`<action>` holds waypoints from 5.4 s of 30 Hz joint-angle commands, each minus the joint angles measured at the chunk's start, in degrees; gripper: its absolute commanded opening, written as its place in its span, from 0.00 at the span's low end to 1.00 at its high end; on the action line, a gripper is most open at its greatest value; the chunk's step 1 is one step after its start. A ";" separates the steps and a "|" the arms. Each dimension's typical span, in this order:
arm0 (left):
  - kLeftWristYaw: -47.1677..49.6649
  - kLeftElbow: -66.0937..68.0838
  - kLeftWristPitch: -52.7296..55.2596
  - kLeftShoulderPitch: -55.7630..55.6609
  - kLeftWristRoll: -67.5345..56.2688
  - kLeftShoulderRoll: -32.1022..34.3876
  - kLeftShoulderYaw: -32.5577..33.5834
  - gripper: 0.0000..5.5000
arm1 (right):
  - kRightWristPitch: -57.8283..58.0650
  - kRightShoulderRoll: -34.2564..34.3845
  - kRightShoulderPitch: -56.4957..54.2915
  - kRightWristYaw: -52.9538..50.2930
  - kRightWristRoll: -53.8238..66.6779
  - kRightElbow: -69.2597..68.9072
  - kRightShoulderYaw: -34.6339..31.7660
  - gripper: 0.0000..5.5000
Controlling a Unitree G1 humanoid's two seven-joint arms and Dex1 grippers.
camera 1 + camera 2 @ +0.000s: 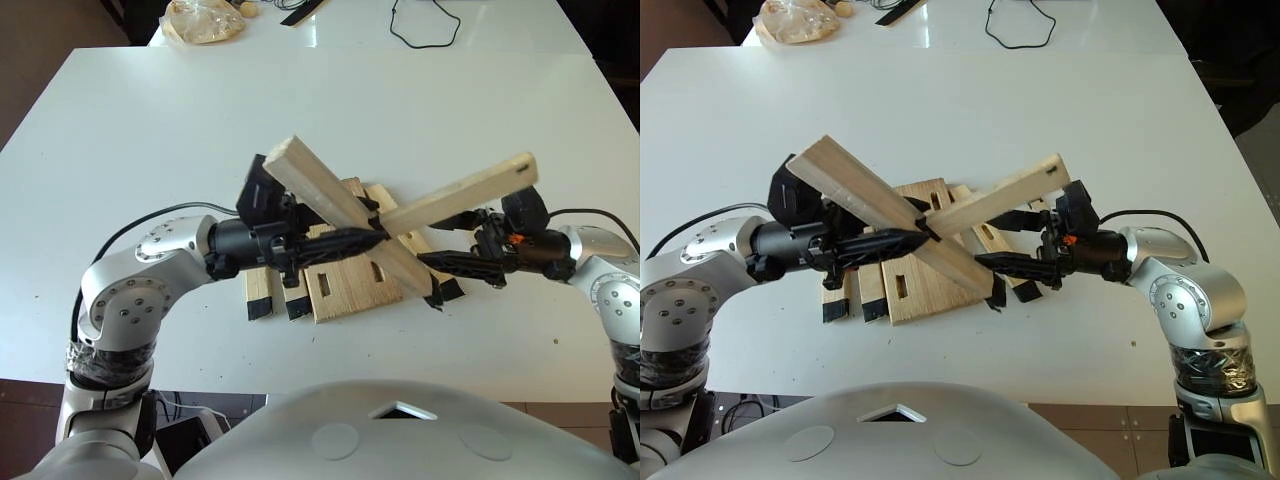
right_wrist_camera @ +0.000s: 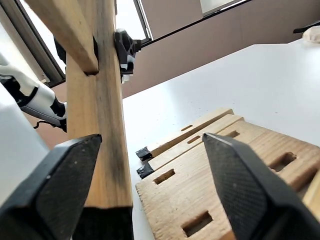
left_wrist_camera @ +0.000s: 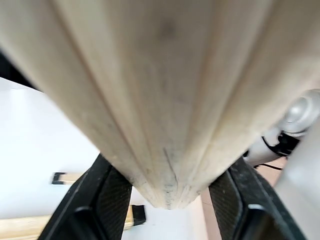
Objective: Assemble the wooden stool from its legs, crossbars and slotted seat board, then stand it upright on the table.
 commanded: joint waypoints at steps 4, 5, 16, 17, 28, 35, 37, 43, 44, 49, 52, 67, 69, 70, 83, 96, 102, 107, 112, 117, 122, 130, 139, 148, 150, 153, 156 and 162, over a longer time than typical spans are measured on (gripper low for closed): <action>-6.37 2.50 -0.86 0.63 5.59 9.95 7.91 0.37 | -3.44 0.56 -0.57 -1.94 -5.33 5.44 -0.89 0.67; -7.37 3.13 -1.10 0.97 6.93 11.48 8.89 0.37 | -3.90 0.75 -0.23 -2.40 -5.99 5.49 -0.81 0.67; -17.22 -1.35 -3.57 11.52 15.65 18.97 11.02 0.37 | -6.16 2.87 3.98 -6.23 -8.04 2.26 -0.65 0.67; -17.46 -1.05 -4.30 11.79 17.22 18.94 10.33 0.37 | -6.22 2.97 3.89 -6.37 -8.12 2.27 -0.51 0.67; -18.57 2.23 -10.82 12.42 27.24 18.46 5.90 0.37 | -6.99 4.29 3.32 -6.89 -9.50 3.10 0.18 0.67; -19.34 0.88 -16.29 15.33 34.85 19.98 1.84 0.37 | -7.96 4.97 3.84 -7.51 -10.27 3.02 0.31 0.67; -19.43 0.64 -18.27 16.72 37.64 20.23 0.01 0.37 | -8.17 5.17 3.95 -7.77 -10.34 3.00 0.31 0.67; -18.95 2.19 -22.66 18.24 43.35 19.48 -5.85 0.37 | -8.09 5.40 3.48 -7.94 -10.53 3.31 0.13 0.67; -18.83 2.74 -23.25 18.24 43.99 19.40 -6.57 0.37 | -8.06 5.42 3.18 -7.92 -10.62 3.44 0.19 0.67; -18.42 4.76 -24.43 17.94 44.34 19.74 -8.53 0.37 | -8.04 5.62 2.55 -7.95 -10.97 3.87 0.48 0.67; -18.73 6.48 -22.63 15.85 42.59 19.49 -9.87 0.37 | -8.09 5.81 2.56 -8.06 -11.23 3.94 0.59 0.67; -16.37 9.84 -21.53 10.61 47.99 19.36 -16.96 0.53 | -8.26 7.39 1.83 -9.31 -11.44 4.63 0.95 0.67; -16.37 10.43 -21.23 10.16 49.22 19.02 -17.03 0.59 | -8.38 7.58 1.51 -9.38 -11.56 4.87 1.03 0.67; -16.19 10.92 -21.22 10.09 49.77 18.87 -16.87 0.61 | -8.45 7.66 1.32 -9.43 -11.61 4.96 1.04 0.67; -16.01 9.96 -25.58 14.58 53.81 18.87 -13.26 0.75 | -9.72 8.96 0.03 -11.30 -13.71 5.60 1.43 0.67; -8.96 1.65 -12.89 25.39 48.27 19.90 6.06 0.75 | -12.45 9.97 7.01 -15.15 -14.63 2.24 -0.15 0.67; -5.54 1.55 -6.44 22.90 48.93 17.29 0.90 0.75 | -13.12 11.12 6.32 -16.32 -15.83 2.62 0.98 0.67; -6.79 7.30 -9.09 22.70 52.85 19.19 -1.80 0.75 | -13.79 11.57 6.80 -16.68 -16.25 2.69 1.20 0.67; -11.37 13.06 -12.94 20.86 53.28 22.38 0.00 0.75 | -14.45 11.89 7.01 -17.25 -17.09 2.99 1.56 0.67; -13.39 17.56 -15.56 17.57 53.89 23.97 1.30 0.75 | -14.89 12.01 7.47 -17.64 -17.71 2.95 1.80 0.67; -15.51 19.55 -15.30 17.35 51.79 23.53 2.40 0.75 | -15.05 11.96 7.76 -18.00 -18.14 3.02 1.94 0.67; -13.22 15.64 -7.43 19.68 46.24 19.88 5.12 0.75 | -15.21 11.70 8.41 -18.01 -19.08 2.89 2.26 0.67; -9.13 15.11 -7.08 23.27 52.15 19.40 -0.41 0.75 | -16.14 12.10 8.35 -18.09 -21.09 4.57 3.16 0.67; -6.84 22.23 -9.05 19.58 53.93 17.57 -0.48 0.70 | -17.19 12.12 8.80 -17.94 -22.04 4.80 3.83 0.67; -5.47 25.55 -7.23 16.94 52.86 15.70 0.03 0.65 | -17.75 12.04 8.73 -17.93 -22.90 5.19 4.43 0.67; -5.67 27.94 -3.77 15.64 49.87 13.89 0.99 0.55 | -18.05 12.28 8.61 -18.06 -23.18 5.42 4.67 0.67; -7.10 28.34 -3.74 16.73 49.71 14.48 0.59 0.47 | -17.01 12.70 8.52 -18.54 -20.80 4.88 2.45 0.67; -8.33 30.12 -3.28 16.45 48.39 14.08 1.45 0.37 | -16.21 12.57 8.12 -18.70 -19.57 4.59 0.75 0.67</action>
